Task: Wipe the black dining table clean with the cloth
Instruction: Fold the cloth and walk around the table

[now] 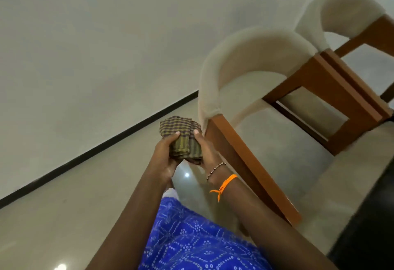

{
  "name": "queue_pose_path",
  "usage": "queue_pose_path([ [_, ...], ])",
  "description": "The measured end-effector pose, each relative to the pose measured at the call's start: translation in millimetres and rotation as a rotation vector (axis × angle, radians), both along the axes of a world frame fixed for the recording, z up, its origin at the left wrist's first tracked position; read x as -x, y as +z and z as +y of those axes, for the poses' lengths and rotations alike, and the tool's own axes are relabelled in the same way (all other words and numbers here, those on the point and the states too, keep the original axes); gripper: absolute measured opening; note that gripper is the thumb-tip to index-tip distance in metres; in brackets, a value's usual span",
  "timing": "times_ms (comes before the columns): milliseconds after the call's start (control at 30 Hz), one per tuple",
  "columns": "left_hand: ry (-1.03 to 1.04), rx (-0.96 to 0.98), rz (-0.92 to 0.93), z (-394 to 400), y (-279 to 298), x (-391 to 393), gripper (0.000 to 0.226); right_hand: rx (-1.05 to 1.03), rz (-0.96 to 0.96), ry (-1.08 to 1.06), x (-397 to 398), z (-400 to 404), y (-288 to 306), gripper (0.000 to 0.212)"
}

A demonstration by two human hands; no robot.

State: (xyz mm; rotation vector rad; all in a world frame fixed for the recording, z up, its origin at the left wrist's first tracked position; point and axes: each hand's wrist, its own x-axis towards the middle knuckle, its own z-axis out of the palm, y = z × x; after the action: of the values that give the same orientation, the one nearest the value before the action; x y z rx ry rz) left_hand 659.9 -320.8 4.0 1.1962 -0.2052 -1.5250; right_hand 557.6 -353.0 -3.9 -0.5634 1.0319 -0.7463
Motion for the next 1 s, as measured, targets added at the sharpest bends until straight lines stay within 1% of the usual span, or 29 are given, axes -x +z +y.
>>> queue_pose_path([
  [100,-0.029,0.007,-0.092,-66.9,-2.2,-59.5,0.026,0.112,0.064,-0.105,-57.9,-56.1,-2.7,0.028],
  [167,-0.075,0.001,-0.145,-113.3,0.3,-103.0,0.028,0.181,0.163,-0.166,-94.0,-102.3,0.0,0.026],
  [267,-0.160,0.003,-0.179,-174.2,10.1,-157.7,0.031,0.246,0.284,-0.176,-138.3,-166.2,14.5,0.025],
  [333,-0.200,-0.006,-0.179,-212.5,16.0,-189.4,0.032,0.265,0.290,-0.184,-163.6,-206.3,22.3,0.022],
  [467,-0.302,-0.018,-0.190,-275.9,20.9,-227.4,0.023,0.247,0.260,-0.274,-191.6,-267.7,28.2,0.022],
  [600,-0.356,-0.047,-0.219,-339.0,13.6,-237.6,0.014,0.168,0.261,-0.418,-197.8,-319.7,22.4,0.026],
  [767,-0.463,-0.075,-0.221,-423.7,1.1,-222.7,0.013,0.099,0.274,-0.601,-182.6,-388.3,11.4,0.020],
  [800,-0.491,-0.071,-0.245,-436.4,0.6,-217.9,0.012,0.083,0.274,-0.635,-178.1,-399.8,9.2,0.020],
  [867,-0.543,-0.030,-0.330,-479.3,-2.0,-203.7,0.008,0.037,0.261,-0.709,-165.0,-437.5,-0.9,0.020],
  [900,-0.530,-0.014,-0.361,-486.1,0.7,-201.9,0.008,0.023,0.264,-0.709,-163.9,-445.3,1.8,0.024],
  [933,-0.531,0.012,-0.386,-501.8,4.0,-197.3,0.009,0.012,0.254,-0.720,-159.1,-460.6,2.0,0.027],
  [1000,-0.559,0.065,-0.414,-552.2,4.9,-178.8,0.012,-0.003,0.203,-0.760,-141.1,-508.2,-0.8,0.025],
])
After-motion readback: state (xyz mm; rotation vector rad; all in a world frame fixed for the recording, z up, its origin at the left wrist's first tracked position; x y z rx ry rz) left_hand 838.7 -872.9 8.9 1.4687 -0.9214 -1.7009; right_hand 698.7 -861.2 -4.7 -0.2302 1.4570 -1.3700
